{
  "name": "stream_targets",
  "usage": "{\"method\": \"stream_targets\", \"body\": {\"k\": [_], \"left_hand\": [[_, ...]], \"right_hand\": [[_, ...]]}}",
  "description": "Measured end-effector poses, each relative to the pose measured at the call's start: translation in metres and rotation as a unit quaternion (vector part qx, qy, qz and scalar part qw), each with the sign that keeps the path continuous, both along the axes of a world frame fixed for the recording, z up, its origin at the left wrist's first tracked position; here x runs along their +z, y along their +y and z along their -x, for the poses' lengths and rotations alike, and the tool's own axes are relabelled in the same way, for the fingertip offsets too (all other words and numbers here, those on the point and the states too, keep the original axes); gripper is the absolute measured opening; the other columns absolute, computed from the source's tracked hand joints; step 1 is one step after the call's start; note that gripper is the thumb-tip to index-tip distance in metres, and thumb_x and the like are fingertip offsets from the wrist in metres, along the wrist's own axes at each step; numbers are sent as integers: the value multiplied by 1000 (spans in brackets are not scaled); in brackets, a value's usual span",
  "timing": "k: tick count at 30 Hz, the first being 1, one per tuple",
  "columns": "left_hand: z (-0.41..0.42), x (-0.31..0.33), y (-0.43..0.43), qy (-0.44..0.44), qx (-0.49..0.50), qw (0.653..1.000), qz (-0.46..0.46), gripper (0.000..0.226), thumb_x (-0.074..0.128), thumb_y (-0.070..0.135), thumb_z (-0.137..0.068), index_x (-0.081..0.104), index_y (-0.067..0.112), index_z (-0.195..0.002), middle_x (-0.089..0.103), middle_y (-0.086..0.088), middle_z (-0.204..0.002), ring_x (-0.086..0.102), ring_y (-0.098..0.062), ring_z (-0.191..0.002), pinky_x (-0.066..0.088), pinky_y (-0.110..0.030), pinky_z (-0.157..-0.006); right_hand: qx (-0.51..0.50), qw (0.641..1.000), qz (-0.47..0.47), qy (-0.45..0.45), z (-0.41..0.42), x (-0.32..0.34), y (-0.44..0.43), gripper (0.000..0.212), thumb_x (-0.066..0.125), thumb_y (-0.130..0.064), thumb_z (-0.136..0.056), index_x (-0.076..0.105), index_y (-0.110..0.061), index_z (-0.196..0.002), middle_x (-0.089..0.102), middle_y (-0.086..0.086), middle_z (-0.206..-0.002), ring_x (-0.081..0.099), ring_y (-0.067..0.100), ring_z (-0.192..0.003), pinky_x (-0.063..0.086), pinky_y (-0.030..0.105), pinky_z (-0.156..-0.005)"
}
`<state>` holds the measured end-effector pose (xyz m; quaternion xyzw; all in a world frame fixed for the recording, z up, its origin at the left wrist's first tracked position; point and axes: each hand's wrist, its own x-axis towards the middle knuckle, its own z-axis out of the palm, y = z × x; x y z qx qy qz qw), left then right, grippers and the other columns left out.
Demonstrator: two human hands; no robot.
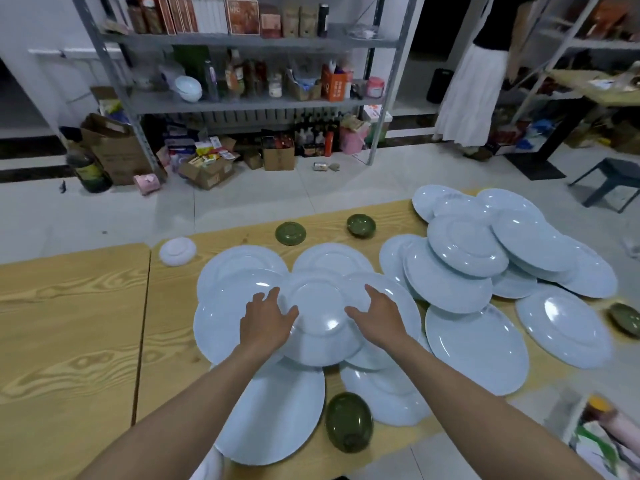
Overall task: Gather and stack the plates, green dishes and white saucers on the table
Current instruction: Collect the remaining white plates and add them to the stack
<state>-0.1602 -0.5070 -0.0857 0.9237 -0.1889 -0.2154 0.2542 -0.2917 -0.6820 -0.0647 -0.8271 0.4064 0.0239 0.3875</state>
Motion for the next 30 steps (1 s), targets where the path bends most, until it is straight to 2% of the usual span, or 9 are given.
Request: {"method": "stream_targets", "body": {"k": [3, 7, 9, 13, 17, 22, 26, 30], "left_hand": [[-6, -11, -11, 59, 55, 997, 7, 68, 58, 51, -92, 37, 19, -148, 47, -13, -139, 46, -33, -128, 45, -45, -100], [-7, -22, -14, 95, 109, 989, 20, 52, 60, 48, -90, 47, 15, -128, 54, -13, -119, 52, -35, -115, 48, -43, -92], [-7, -26, -16, 99, 131, 986, 32, 53, 62, 46, -90, 47, 14, -129, 55, -12, -119, 52, -34, -115, 47, -40, -91], [-8, -31, -19, 99, 161, 980, 54, 51, 66, 42, -89, 50, 12, -127, 60, -9, -118, 55, -33, -114, 42, -33, -82], [-9, -33, -19, 95, 172, 979, 54, 57, 68, 43, -88, 51, 9, -132, 59, -10, -129, 54, -32, -117, 36, -30, -81], [-9, -30, -19, 96, 183, 976, 67, 43, 69, 44, -86, 55, 17, -117, 60, -4, -118, 47, -21, -91, 35, -30, -78], [-10, -24, -18, 82, 185, 976, 80, 49, 69, 44, -87, 56, 12, -122, 51, 5, -103, 47, -19, -90, 37, -30, -79], [-12, -12, -17, 72, 187, 974, 103, 38, 70, 45, -84, 61, 15, -105, 65, 1, -104, 57, -22, -89, 44, -32, -75]], "right_hand": [[-58, 996, -66, -1, -6, -17, -15, 83, 68, -43, -89, 28, -11, -155, 40, 7, -154, 39, 27, -140, 34, 33, -108], [-106, 985, -133, -1, -9, -36, -21, 89, 72, -45, -86, 27, -11, -155, 40, 7, -154, 42, 27, -138, 37, 35, -107], [-104, 985, -135, 3, -12, -42, -22, 89, 72, -45, -85, 28, -11, -154, 40, 7, -154, 42, 28, -138, 37, 35, -107], [-119, 982, -148, -13, -18, -48, -23, 84, 78, -40, -81, 37, -10, -149, 46, 8, -147, 47, 27, -131, 40, 30, -94], [-144, 977, -157, -21, -19, -48, -24, 89, 82, -33, -79, 35, -11, -151, 44, 9, -149, 46, 28, -133, 40, 35, -103], [-155, 975, -158, -32, -19, -43, -26, 90, 85, -31, -76, 36, -12, -150, 48, 11, -146, 50, 30, -130, 44, 40, -107], [-154, 977, -143, -44, -22, -35, -26, 91, 85, -32, -76, 36, -15, -150, 50, 10, -145, 50, 30, -130, 44, 41, -106], [-153, 979, -121, -58, -23, -21, -25, 95, 85, -34, -75, 32, -17, -153, 50, 8, -146, 49, 30, -131, 43, 42, -107]]}}
